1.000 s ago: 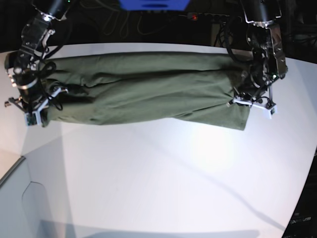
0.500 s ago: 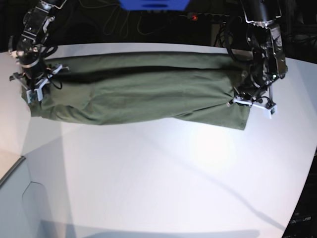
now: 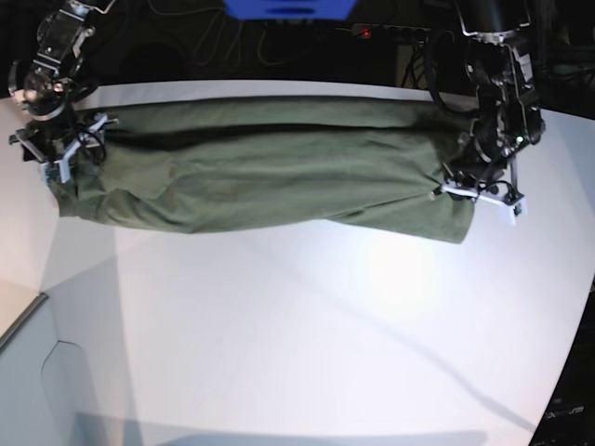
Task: Layout the t-shirt on the table in an organized manner, then fold the t-shirt properly
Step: 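Hold the strip ends with both grippers and pull them taut, then fold the strip end with the left gripper toward the right gripper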
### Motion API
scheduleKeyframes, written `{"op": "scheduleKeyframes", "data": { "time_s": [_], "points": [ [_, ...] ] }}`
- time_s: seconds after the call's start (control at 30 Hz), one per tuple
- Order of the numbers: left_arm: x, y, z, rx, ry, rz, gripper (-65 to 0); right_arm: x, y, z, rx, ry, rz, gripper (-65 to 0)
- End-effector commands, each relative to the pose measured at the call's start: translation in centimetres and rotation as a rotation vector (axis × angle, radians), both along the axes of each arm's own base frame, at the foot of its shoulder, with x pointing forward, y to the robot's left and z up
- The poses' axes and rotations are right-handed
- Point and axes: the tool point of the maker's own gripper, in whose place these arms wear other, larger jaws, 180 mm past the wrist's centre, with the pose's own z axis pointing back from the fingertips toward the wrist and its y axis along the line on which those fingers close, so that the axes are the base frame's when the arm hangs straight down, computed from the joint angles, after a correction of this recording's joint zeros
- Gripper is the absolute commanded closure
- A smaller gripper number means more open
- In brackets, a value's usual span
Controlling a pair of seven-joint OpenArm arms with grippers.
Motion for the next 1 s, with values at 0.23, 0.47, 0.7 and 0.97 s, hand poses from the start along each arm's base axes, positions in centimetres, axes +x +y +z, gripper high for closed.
{"op": "scheduleKeyframes", "data": {
  "time_s": [0.23, 0.47, 0.7, 0.97],
  "points": [
    [0.9, 0.2, 3.7, 0.039, -0.109, -0.011, 0.0, 1.5, 1.9, 2.3, 0.009, -0.093, 0.019, -47.3],
    [0.7, 0.1, 6.1, 0.068, -0.166, -0.022, 0.0, 1.9, 4.8, 0.4, 0.077, -0.062, 0.064, -47.3],
    [0.5, -1.9, 8.9, 0.06, -0.245, -0.04, 0.0, 1.9, 5.9, -2.6, 0.153, -0.006, 0.053, -47.3],
    [-0.1, -7.4, 9.6, 0.0, -0.268, -0.138, 0.0, 2.0, 5.8, -3.5, 0.169, 0.012, 0.054, -47.3]
  ]
}}
